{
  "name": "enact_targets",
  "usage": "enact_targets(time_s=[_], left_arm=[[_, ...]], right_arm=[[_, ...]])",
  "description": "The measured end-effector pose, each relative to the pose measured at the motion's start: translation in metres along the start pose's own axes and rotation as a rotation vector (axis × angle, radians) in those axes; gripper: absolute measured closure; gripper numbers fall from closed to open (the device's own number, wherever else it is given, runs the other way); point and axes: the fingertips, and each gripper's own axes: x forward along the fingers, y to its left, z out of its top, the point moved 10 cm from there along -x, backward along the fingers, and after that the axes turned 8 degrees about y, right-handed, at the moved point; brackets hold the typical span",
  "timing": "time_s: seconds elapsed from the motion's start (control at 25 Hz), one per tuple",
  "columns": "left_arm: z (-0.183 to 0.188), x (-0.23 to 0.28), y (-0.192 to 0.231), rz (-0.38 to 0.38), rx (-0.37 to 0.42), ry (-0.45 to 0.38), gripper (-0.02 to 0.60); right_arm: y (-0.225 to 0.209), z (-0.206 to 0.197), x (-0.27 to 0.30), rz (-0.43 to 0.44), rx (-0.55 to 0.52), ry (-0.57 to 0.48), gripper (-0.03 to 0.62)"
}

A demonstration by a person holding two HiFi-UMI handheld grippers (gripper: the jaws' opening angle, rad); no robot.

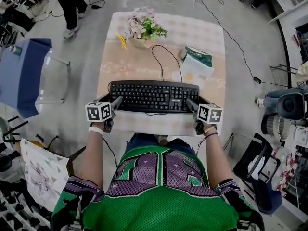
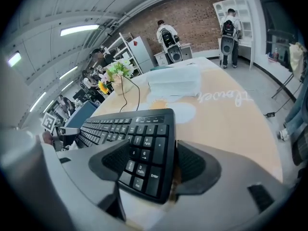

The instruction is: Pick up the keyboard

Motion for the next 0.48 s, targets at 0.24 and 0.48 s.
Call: enact_targets(time_s=[0.24, 0.48], left_arm=[[0.0053, 0.0048, 0.0005, -0.004, -0.006, 0.053, 0.310], [0.0066, 0.0044, -0.0014, 0.014, 0.009, 0.076, 0.311]], right_arm=[[-0.0047, -0.0012, 0.0017, 0.025, -0.003, 0.010, 0.301], [-0.0007, 0.0000, 0.0032, -0.002, -0.020, 0.018, 0.304]])
